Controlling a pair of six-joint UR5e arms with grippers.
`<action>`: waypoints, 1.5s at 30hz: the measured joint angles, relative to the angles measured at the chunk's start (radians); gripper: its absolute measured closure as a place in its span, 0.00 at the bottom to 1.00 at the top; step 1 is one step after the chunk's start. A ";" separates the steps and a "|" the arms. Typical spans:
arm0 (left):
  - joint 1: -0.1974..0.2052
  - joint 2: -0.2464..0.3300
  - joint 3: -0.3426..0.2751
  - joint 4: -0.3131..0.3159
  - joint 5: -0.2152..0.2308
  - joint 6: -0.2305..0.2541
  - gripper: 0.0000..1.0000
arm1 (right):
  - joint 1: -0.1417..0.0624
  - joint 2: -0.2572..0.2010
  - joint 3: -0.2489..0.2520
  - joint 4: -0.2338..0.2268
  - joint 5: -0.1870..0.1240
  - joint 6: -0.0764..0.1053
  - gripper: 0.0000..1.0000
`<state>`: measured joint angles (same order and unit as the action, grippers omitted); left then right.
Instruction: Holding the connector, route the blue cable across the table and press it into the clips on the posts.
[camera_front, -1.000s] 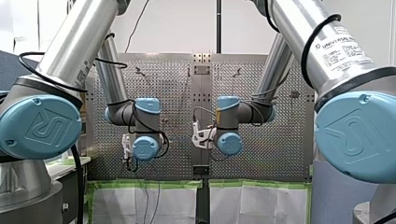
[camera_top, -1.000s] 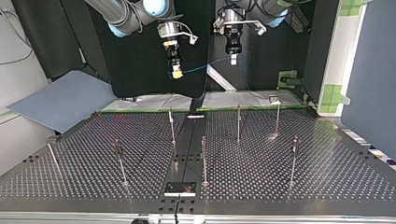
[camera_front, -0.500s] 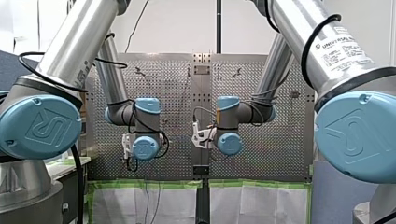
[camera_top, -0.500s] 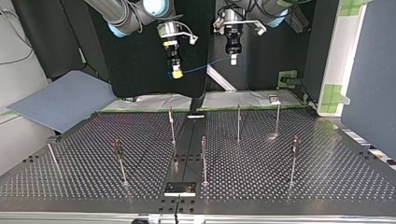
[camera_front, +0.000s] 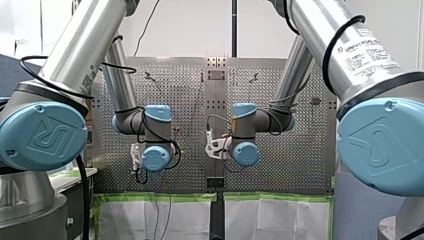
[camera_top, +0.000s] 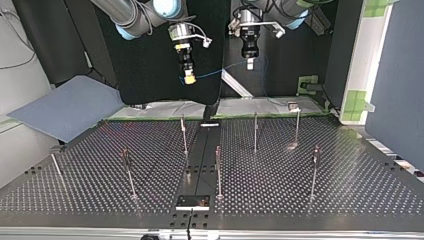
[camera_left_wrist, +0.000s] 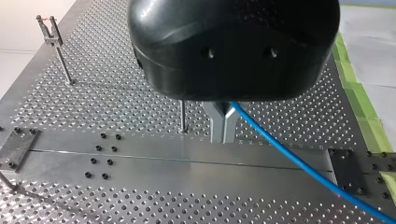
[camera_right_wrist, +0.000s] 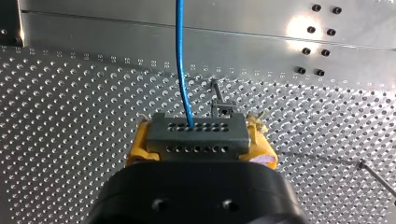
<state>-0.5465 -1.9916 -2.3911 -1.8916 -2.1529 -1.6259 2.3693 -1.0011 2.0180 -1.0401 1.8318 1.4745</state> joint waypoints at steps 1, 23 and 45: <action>0.000 0.000 0.000 0.000 0.000 0.000 1.00 | 0.000 0.000 0.000 0.000 0.000 0.000 1.00; 0.000 0.000 0.000 0.000 0.000 0.000 1.00 | 0.000 0.000 0.000 0.000 0.000 0.000 1.00; 0.009 -0.025 -0.008 0.002 -0.005 -0.003 1.00 | 0.020 0.120 -0.006 0.009 -0.003 -0.005 1.00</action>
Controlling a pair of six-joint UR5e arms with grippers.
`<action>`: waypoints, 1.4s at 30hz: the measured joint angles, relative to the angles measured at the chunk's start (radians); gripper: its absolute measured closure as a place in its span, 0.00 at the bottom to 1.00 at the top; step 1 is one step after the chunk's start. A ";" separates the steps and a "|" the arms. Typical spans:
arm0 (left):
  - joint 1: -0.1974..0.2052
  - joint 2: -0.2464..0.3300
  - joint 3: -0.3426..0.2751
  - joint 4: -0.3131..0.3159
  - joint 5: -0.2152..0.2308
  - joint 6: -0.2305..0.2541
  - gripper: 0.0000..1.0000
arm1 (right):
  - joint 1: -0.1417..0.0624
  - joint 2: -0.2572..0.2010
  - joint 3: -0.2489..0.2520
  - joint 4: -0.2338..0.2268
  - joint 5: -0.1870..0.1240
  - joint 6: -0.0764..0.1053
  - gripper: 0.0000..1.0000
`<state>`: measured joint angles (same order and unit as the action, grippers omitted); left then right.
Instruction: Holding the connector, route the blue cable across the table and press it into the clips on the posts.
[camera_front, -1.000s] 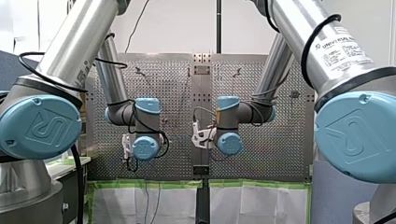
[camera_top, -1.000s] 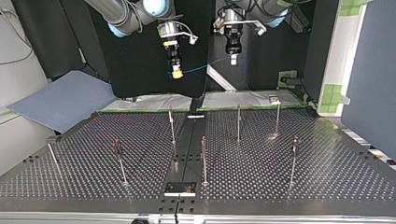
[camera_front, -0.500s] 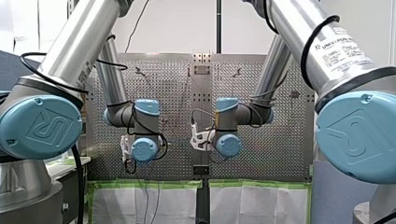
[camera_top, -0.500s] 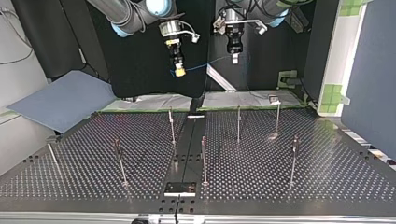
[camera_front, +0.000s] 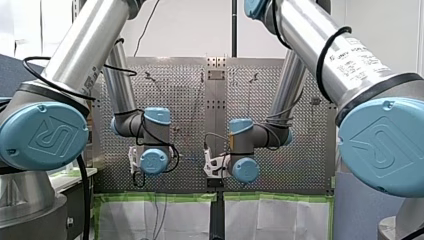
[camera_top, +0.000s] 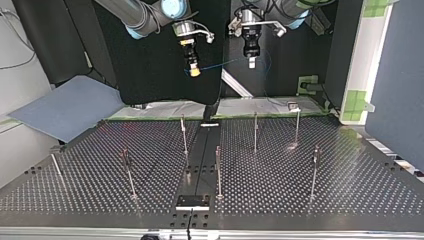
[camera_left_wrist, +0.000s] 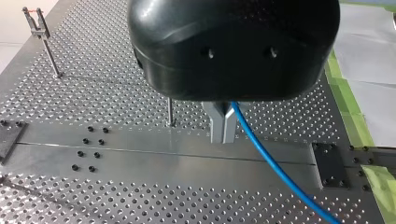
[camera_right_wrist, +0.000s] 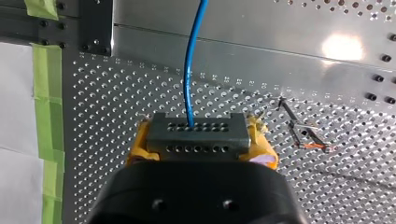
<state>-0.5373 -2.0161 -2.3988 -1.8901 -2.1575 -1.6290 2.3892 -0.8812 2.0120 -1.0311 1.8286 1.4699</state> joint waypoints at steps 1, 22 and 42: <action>0.000 0.000 0.000 0.000 0.000 0.000 1.00 | 0.000 0.000 0.000 0.000 0.000 0.000 1.00; 0.000 0.000 0.000 0.000 0.000 0.000 1.00 | 0.000 0.001 0.000 0.000 0.000 0.000 1.00; 0.023 0.070 -0.032 -0.037 -0.024 -0.050 1.00 | 0.014 -0.082 -0.058 0.084 -0.025 0.043 1.00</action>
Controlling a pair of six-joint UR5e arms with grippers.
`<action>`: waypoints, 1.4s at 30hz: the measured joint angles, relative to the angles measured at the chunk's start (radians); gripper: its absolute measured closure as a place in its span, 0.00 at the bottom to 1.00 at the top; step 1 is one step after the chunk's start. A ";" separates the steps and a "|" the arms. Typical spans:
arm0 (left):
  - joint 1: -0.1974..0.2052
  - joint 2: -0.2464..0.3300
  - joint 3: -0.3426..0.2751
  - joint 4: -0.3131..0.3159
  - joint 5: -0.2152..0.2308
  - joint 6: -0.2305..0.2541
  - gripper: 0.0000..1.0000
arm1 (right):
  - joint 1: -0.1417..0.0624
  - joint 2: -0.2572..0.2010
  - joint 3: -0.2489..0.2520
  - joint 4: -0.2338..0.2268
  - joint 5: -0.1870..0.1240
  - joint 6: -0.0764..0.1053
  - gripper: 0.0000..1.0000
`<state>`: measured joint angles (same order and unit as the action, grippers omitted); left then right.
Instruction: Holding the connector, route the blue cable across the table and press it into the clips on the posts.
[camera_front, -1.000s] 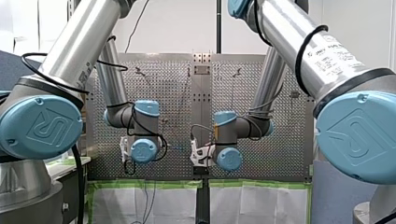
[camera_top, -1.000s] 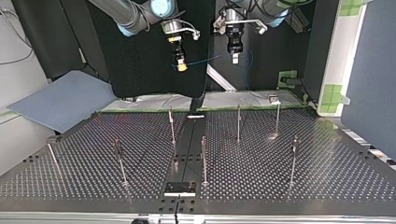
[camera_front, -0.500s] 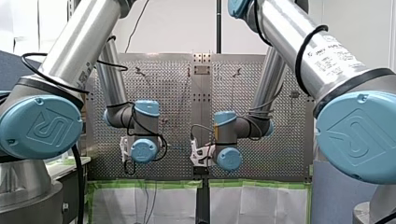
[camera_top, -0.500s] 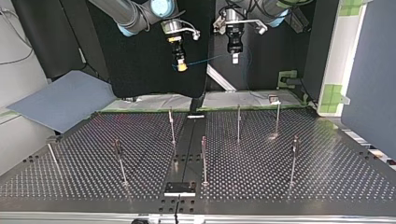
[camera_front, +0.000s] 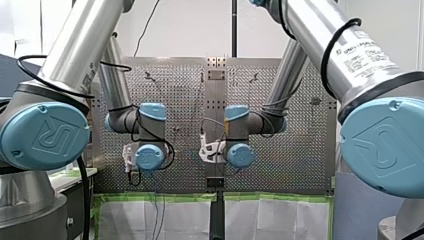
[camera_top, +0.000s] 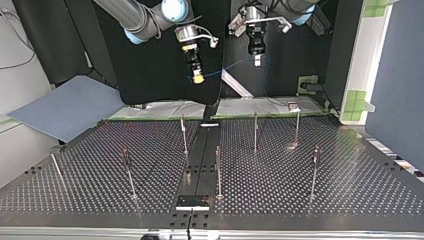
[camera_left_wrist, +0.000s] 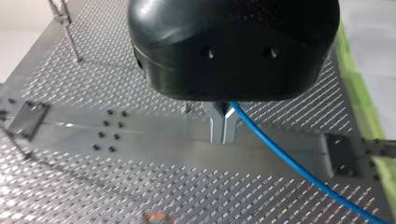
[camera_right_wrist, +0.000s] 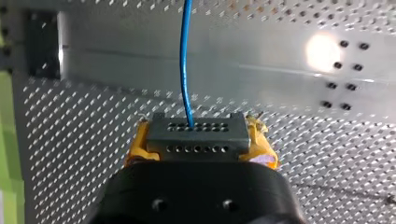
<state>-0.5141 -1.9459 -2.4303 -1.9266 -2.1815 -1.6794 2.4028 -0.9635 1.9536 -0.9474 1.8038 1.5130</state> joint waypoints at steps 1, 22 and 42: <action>0.003 0.007 0.006 -0.007 -0.006 0.001 1.00 | 0.000 -0.007 -0.002 0.007 -0.007 0.004 1.00; 0.057 0.177 0.163 -0.177 -0.174 -0.006 1.00 | 0.006 -0.185 -0.146 0.185 -0.080 0.044 1.00; 0.140 0.339 0.173 -0.339 -0.182 -0.025 1.00 | 0.063 -0.256 -0.282 0.344 -0.124 0.083 1.00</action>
<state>-0.3737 -1.6068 -2.2569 -2.2658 -2.3631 -1.7043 2.4655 -1.2191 1.6716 -0.6037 1.6799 1.5956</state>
